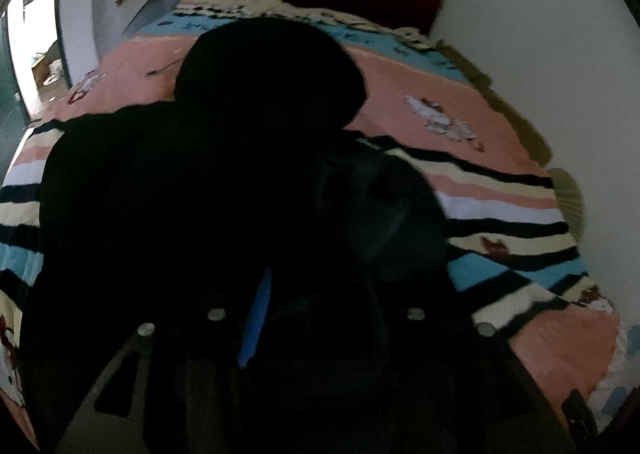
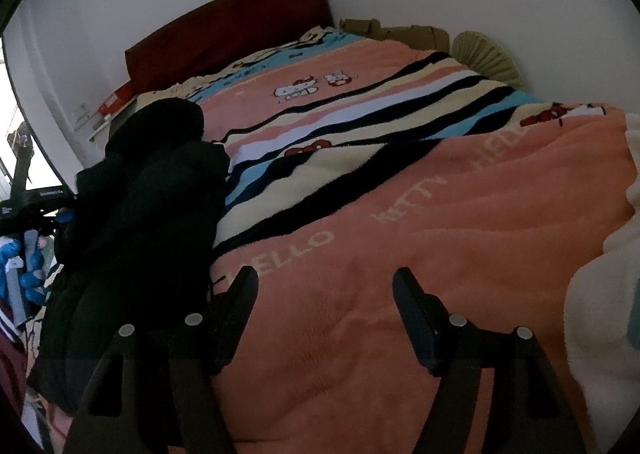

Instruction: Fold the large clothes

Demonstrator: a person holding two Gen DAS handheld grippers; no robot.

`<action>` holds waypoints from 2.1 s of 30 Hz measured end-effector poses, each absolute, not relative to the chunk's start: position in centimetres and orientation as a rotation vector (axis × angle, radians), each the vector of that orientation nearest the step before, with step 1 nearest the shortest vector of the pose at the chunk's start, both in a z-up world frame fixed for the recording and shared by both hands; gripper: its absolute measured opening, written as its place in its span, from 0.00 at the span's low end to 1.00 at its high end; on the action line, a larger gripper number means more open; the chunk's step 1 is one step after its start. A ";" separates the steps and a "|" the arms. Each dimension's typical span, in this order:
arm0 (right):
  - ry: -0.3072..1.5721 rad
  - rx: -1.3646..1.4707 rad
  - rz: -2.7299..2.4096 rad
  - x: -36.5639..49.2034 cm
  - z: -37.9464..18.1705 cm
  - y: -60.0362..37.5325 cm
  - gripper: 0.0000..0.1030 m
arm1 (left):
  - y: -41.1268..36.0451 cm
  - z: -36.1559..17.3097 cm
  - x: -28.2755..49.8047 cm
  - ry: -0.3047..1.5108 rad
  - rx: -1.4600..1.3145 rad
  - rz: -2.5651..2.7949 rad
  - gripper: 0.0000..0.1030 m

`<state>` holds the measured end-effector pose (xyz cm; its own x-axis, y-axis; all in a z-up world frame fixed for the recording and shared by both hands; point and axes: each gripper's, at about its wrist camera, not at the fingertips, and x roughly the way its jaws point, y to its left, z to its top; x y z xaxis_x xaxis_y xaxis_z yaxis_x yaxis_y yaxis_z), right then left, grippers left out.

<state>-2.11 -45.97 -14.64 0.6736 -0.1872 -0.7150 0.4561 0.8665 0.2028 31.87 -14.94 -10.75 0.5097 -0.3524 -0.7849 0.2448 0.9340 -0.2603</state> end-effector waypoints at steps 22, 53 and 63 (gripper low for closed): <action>0.819 0.207 -0.197 7.9 -12.5 -35.5 0.71 | 5.1 -9.0 35.8 0.909 -0.142 -0.236 0.49; 0.923 0.099 -0.057 34.5 -22.2 -23.2 0.74 | 1.3 -21.5 45.5 0.838 -0.034 -0.302 0.57; 0.891 0.031 -0.064 29.4 -18.6 -21.9 0.75 | 2.5 -18.6 38.9 0.811 -0.006 -0.264 0.57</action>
